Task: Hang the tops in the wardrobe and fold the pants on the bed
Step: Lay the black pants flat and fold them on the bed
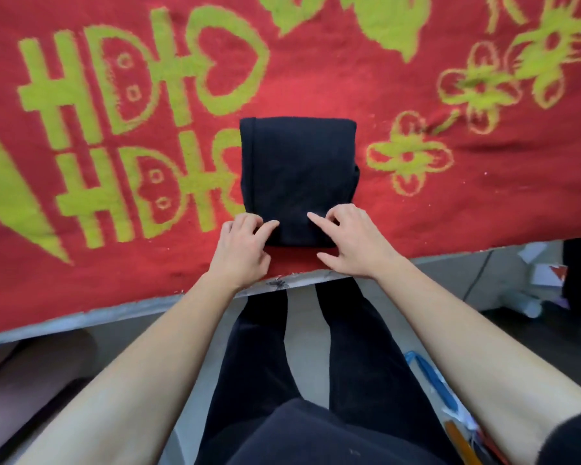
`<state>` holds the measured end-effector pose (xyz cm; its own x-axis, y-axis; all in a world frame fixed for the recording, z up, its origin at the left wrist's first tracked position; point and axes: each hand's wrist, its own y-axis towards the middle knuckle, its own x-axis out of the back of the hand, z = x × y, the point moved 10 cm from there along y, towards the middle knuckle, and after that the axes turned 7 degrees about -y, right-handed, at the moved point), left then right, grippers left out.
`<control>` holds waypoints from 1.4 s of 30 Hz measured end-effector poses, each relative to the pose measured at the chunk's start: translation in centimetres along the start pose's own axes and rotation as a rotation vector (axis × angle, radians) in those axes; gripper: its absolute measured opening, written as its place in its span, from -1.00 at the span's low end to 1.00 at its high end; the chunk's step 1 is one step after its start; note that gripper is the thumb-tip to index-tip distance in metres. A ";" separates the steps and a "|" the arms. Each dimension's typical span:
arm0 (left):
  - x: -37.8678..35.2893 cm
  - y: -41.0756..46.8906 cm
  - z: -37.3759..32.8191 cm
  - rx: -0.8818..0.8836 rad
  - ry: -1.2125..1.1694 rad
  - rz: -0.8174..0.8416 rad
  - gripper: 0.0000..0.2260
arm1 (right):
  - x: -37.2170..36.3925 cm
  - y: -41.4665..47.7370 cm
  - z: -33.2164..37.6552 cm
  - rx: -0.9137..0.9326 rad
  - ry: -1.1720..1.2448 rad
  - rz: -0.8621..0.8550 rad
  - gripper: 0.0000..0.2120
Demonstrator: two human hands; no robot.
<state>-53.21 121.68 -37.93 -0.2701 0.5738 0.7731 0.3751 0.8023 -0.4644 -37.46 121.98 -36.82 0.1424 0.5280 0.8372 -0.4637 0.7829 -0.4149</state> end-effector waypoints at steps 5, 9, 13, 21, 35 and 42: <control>2.9 2.9 -0.5 -0.144 0.093 -0.124 -0.30 | 3.1 1.4 -2.0 -0.084 -0.079 -0.246 -0.13; 3.0 8.1 0.5 -0.090 0.337 0.043 0.34 | 1.7 5.0 -3.9 -0.167 -0.291 0.037 0.45; 0.5 11.6 3.1 0.038 0.396 0.247 0.52 | -1.3 8.4 -4.7 -0.177 -0.375 0.181 0.59; -1.7 13.6 5.3 -0.013 0.275 0.300 0.55 | -4.6 10.6 -6.4 -0.171 -0.342 0.196 0.63; -0.8 2.6 0.1 -0.327 0.310 -0.277 -0.31 | -2.6 1.8 -3.5 -0.370 0.023 -0.264 0.17; -5.3 1.8 -0.2 -0.139 0.307 -0.034 -0.23 | -8.1 0.1 -6.6 -0.897 0.773 -0.113 -0.24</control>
<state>-50.94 120.03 -42.77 -0.0124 0.4540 0.8909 0.4932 0.7778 -0.3895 -32.91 119.95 -45.94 0.7753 0.2586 0.5763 0.3196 0.6263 -0.7110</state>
